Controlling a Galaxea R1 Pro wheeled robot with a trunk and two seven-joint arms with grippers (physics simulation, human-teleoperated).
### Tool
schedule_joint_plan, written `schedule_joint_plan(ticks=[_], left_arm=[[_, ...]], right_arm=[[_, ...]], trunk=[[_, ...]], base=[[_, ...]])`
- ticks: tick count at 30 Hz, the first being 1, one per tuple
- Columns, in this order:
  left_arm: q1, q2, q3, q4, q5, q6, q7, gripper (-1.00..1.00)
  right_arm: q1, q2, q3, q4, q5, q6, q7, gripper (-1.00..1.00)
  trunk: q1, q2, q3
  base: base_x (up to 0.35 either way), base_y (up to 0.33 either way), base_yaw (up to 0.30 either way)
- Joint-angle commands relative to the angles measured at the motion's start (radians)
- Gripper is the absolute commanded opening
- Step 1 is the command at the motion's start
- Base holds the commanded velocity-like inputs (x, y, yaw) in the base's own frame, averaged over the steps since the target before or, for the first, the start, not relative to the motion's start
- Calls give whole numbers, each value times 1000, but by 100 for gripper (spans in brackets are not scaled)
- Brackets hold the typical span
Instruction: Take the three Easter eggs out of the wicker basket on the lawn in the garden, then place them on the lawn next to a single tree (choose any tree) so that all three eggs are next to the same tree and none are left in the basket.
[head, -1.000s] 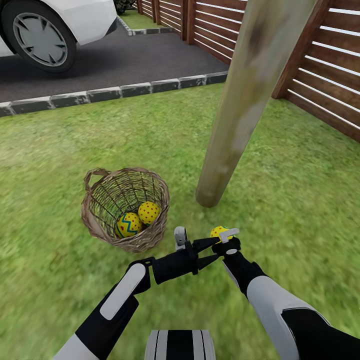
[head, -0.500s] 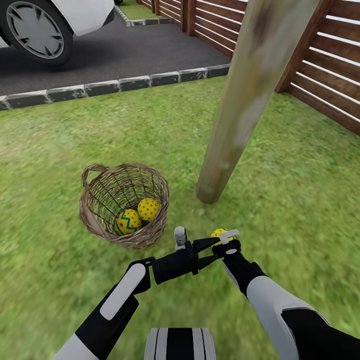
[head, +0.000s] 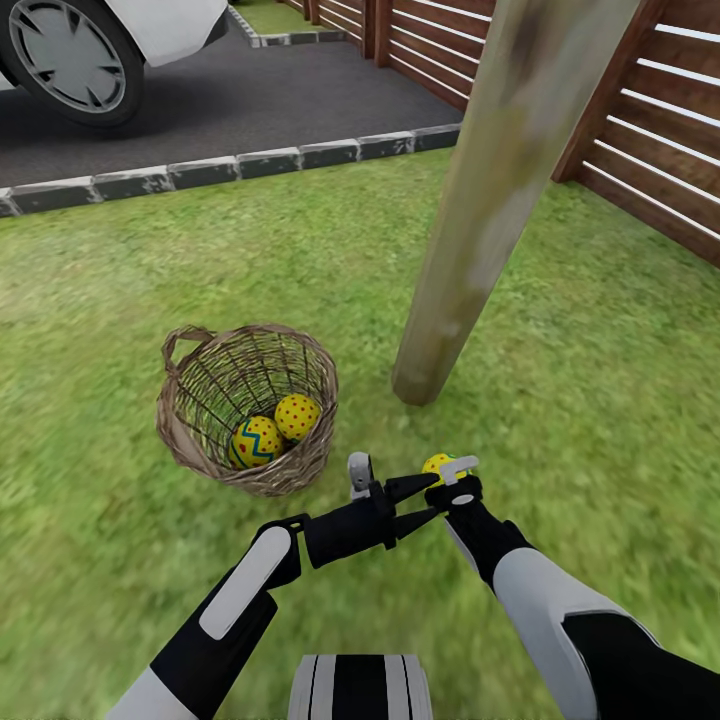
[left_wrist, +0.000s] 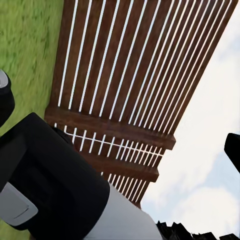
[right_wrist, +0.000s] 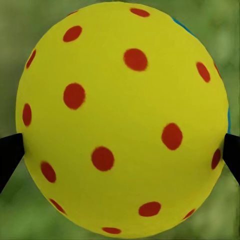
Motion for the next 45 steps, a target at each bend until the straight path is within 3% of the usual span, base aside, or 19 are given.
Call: schedule_joint_plan(ticks=[1, 4, 5, 15, 34, 37, 39, 42, 44, 45], left_arm=[[0, 0, 0, 1, 0, 3, -3, 100], [0, 0, 0, 1, 0, 3, -3, 100], [0, 0, 0, 1, 0, 3, -3, 100], [0, 0, 0, 1, 0, 3, -3, 100], [0, -2, -1, 3, 0, 4, -3, 100], [0, -2, -1, 5, 0, 5, -2, 100], [0, -2, -1, 11, 11, 4, -2, 100], [0, -2, -1, 12, 18, 4, -2, 100], [0, -2, -1, 10, 18, 4, -2, 100], [0, -2, -1, 10, 18, 4, -2, 100]], right_arm=[[-1, -1, 3, -1, 8, 8, -3, -100], [-1, -1, 3, 0, 8, 7, -3, -100], [-1, -1, 3, 0, 8, 7, -3, 100], [-1, -1, 2, 0, 8, 6, -3, 100], [0, 3, 2, -13, 9, 11, -2, 100], [0, 2, 2, -15, 9, 84, 0, 100], [0, -4, 2, -29, 9, 170, 79, 100], [0, -16, -1, -174, 8, 365, 325, 100], [4, -65, 0, -278, 8, 457, 519, 100], [7, -102, 1, -304, 8, 493, 633, 100]], trunk=[[0, 0, -1], [0, 0, -1], [0, 0, -1], [0, 0, -1], [-9, 4, 73], [-10, 5, 85], [-11, 5, 92], [-12, 6, 104], [-13, 7, 112], [-14, 7, 115]], base=[[0, 0, 0], [0, 0, 0], [0, 0, 0], [0, 0, 0], [0, 0, 0], [0, 0, 0], [0, 0, 0], [0, 0, 0], [0, 0, 0], [0, 0, 0]])
